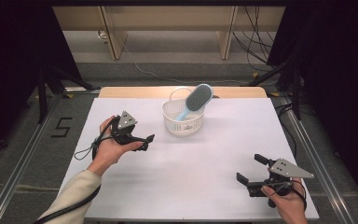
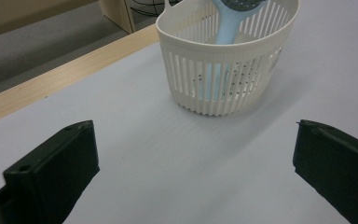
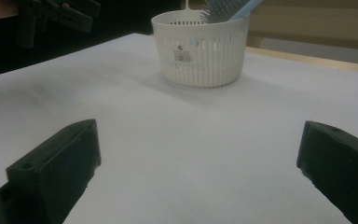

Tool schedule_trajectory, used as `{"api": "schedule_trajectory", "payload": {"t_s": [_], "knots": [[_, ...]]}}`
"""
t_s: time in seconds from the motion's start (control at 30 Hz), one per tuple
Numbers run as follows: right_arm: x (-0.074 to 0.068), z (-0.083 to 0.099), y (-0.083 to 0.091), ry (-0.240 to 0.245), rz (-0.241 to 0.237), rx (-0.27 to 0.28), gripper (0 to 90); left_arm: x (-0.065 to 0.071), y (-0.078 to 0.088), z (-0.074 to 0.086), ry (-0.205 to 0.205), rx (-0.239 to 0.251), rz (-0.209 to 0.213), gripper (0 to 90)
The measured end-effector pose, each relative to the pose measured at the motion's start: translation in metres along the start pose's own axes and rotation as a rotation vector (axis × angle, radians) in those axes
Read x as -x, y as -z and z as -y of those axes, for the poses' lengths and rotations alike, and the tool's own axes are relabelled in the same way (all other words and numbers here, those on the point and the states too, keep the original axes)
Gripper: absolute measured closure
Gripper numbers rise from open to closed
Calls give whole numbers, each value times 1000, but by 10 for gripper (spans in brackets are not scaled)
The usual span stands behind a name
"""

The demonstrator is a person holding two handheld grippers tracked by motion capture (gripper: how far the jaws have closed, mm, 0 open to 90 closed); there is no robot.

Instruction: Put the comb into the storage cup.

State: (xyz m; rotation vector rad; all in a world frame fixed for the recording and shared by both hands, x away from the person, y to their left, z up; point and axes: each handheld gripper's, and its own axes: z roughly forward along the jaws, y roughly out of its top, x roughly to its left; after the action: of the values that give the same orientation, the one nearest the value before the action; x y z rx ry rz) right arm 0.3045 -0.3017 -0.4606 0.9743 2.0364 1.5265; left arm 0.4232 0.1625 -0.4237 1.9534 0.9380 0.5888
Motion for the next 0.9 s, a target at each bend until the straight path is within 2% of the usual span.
{"api": "schedule_trajectory", "payload": {"t_s": [0.9], "knots": [[-1,0,0,3,0,0,2,5,26,27,-11,2,-4,0]]}}
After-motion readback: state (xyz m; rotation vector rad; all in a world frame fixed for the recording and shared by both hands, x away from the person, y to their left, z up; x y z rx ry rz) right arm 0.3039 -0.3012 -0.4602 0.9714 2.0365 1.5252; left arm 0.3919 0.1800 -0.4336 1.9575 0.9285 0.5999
